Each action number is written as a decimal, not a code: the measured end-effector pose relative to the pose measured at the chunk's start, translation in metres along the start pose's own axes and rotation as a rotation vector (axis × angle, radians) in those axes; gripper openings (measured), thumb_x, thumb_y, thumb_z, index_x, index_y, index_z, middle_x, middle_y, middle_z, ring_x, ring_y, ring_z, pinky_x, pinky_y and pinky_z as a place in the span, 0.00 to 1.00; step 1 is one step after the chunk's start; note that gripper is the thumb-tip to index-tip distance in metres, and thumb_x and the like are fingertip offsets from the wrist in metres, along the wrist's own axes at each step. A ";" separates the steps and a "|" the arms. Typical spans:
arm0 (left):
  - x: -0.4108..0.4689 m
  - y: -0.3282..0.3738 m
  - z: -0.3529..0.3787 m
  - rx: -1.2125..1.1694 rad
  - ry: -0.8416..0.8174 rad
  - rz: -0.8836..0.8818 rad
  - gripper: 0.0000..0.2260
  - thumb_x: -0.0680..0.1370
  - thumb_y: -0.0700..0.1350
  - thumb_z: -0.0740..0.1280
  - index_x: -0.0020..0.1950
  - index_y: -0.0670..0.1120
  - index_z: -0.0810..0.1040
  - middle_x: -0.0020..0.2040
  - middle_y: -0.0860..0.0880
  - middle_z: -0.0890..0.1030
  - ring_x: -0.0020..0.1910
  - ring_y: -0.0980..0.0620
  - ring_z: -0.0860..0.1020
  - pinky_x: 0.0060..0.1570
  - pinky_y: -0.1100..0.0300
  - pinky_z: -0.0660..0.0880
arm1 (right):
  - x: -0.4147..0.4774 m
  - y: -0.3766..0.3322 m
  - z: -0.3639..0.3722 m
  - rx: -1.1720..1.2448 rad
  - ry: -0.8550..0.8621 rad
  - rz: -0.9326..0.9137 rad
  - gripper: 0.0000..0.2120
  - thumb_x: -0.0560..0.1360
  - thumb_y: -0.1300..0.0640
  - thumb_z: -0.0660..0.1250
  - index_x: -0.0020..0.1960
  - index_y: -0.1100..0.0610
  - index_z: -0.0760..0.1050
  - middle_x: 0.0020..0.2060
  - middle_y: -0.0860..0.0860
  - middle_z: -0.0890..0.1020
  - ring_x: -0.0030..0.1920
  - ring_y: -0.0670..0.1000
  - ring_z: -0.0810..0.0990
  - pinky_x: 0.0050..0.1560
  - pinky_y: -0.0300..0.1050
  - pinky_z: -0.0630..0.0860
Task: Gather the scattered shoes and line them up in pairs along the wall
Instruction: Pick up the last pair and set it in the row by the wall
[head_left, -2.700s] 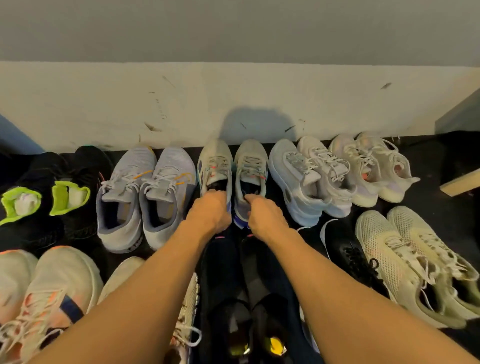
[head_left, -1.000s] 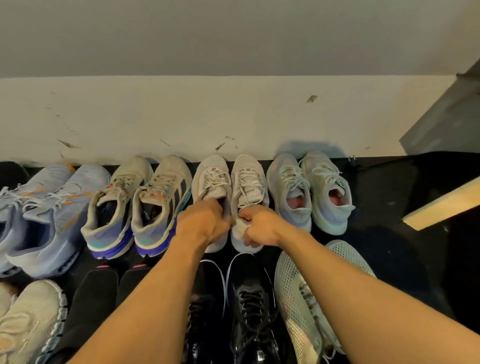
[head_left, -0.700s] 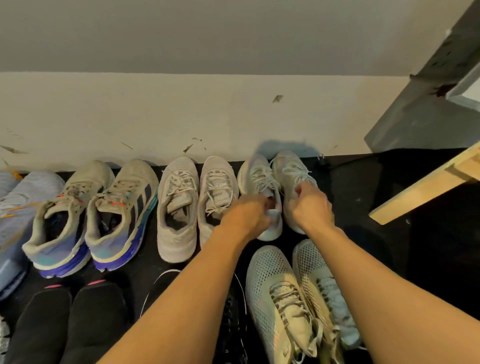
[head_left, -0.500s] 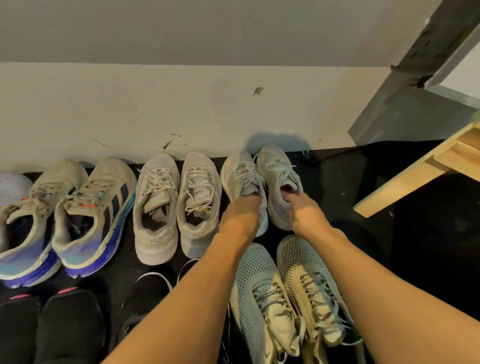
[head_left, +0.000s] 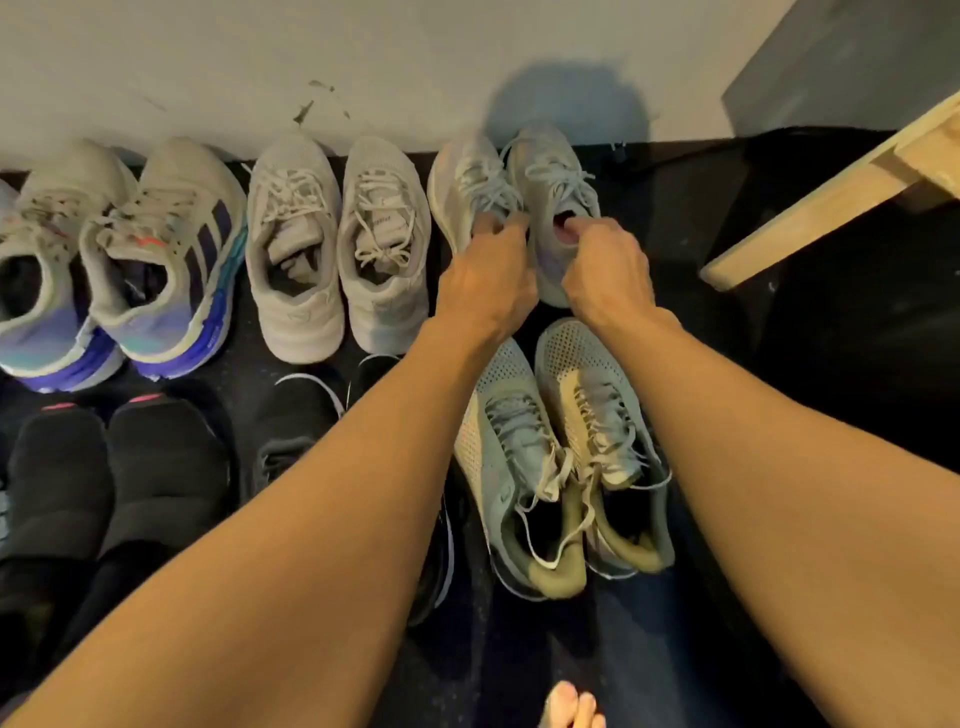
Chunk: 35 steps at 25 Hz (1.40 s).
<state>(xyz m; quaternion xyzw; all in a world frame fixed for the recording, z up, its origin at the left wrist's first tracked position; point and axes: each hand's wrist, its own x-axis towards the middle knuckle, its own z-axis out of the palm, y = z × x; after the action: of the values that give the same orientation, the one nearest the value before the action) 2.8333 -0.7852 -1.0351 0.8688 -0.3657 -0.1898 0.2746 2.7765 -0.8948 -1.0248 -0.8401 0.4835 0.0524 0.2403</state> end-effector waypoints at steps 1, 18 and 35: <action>-0.015 0.008 -0.005 -0.044 0.010 -0.033 0.17 0.76 0.43 0.62 0.65 0.45 0.70 0.65 0.42 0.69 0.56 0.38 0.74 0.51 0.48 0.73 | -0.026 0.003 -0.005 -0.074 0.044 -0.126 0.19 0.77 0.59 0.61 0.68 0.54 0.70 0.64 0.57 0.73 0.61 0.61 0.73 0.51 0.51 0.69; -0.230 0.074 0.064 -0.032 -0.430 -0.407 0.14 0.76 0.43 0.63 0.60 0.42 0.69 0.59 0.41 0.75 0.58 0.38 0.74 0.47 0.49 0.70 | -0.214 0.133 -0.001 -0.280 -0.580 -0.035 0.17 0.77 0.59 0.63 0.65 0.59 0.67 0.62 0.60 0.73 0.61 0.63 0.74 0.55 0.54 0.73; -0.244 0.050 0.069 0.066 -0.530 -0.245 0.14 0.79 0.38 0.58 0.64 0.40 0.69 0.60 0.41 0.72 0.57 0.36 0.74 0.55 0.42 0.72 | -0.212 0.133 0.002 -0.387 -0.480 0.064 0.18 0.76 0.63 0.60 0.65 0.53 0.72 0.62 0.59 0.74 0.60 0.63 0.74 0.47 0.49 0.67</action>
<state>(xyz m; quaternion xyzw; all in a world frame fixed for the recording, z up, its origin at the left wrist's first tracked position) 2.6089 -0.6572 -1.0260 0.8350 -0.3232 -0.4300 0.1162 2.5531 -0.7823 -1.0059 -0.8182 0.4201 0.3481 0.1814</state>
